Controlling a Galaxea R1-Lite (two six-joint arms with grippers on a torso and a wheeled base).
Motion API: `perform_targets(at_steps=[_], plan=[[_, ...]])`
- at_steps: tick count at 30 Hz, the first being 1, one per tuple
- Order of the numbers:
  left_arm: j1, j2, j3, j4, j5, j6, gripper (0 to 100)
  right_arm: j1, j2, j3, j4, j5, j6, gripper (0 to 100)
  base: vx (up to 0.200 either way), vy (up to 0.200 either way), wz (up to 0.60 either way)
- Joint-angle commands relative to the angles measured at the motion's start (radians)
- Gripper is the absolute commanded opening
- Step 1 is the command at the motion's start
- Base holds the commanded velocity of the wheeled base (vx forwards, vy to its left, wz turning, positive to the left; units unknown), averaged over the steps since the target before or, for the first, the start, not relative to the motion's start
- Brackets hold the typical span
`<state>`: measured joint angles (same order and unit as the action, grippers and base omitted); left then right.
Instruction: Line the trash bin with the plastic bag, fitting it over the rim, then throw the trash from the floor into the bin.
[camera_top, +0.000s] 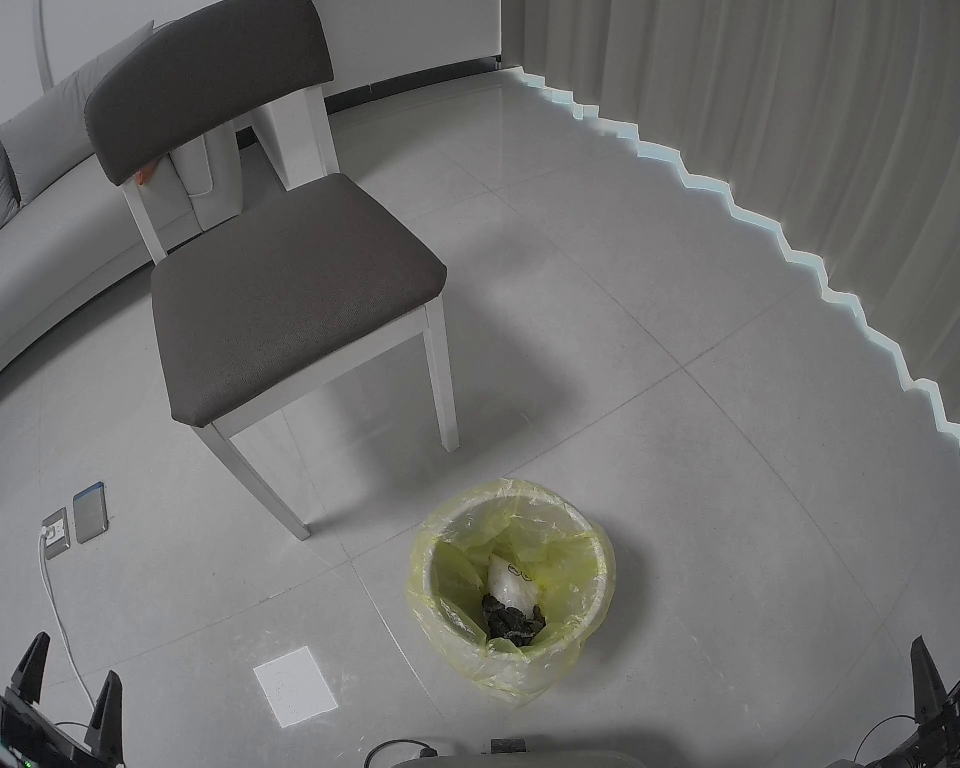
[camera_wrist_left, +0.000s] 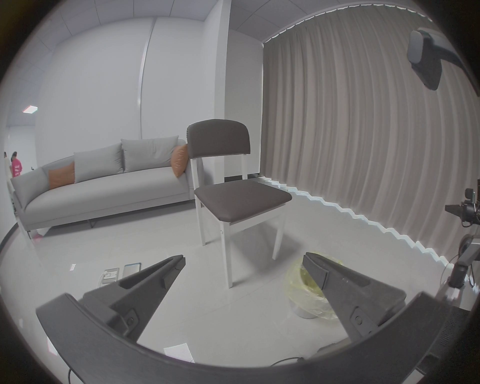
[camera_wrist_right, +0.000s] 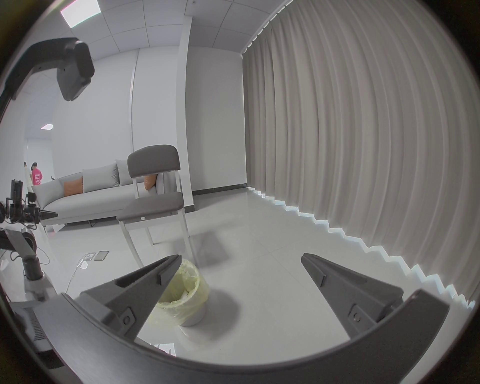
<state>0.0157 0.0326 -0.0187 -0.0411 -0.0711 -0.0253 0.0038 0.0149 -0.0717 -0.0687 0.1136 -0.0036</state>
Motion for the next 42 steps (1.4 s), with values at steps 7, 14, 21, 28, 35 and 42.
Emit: perform_targets(at_steps=[7,14,21,28,35,42], plan=[[-0.014,-0.033,0.019,0.035,0.079,0.010,100,-0.001,-0.015,0.072,0.017,-0.008,0.011,100,0.000,0.000,0.00],[-0.014,-0.033,0.019,0.035,0.079,0.012,100,-0.002,-0.015,0.072,0.063,-0.083,-0.053,100,0.000,0.000,0.00],[-0.014,-0.033,0.019,0.035,0.076,0.025,100,-0.002,-0.015,0.069,0.075,-0.114,0.011,100,0.000,0.000,0.00],[-0.014,-0.033,0.019,0.035,0.071,0.028,100,-0.002,-0.015,0.070,0.072,-0.160,0.030,100,0.000,0.000,0.00],[-0.014,-0.033,0.019,0.035,0.071,0.028,100,-0.002,-0.015,0.070,0.073,-0.147,-0.001,100,0.000,0.000,0.00],[-0.014,-0.033,0.019,0.035,0.071,0.030,100,-0.002,-0.015,0.070,0.073,-0.147,0.002,100,0.000,0.000,0.00]])
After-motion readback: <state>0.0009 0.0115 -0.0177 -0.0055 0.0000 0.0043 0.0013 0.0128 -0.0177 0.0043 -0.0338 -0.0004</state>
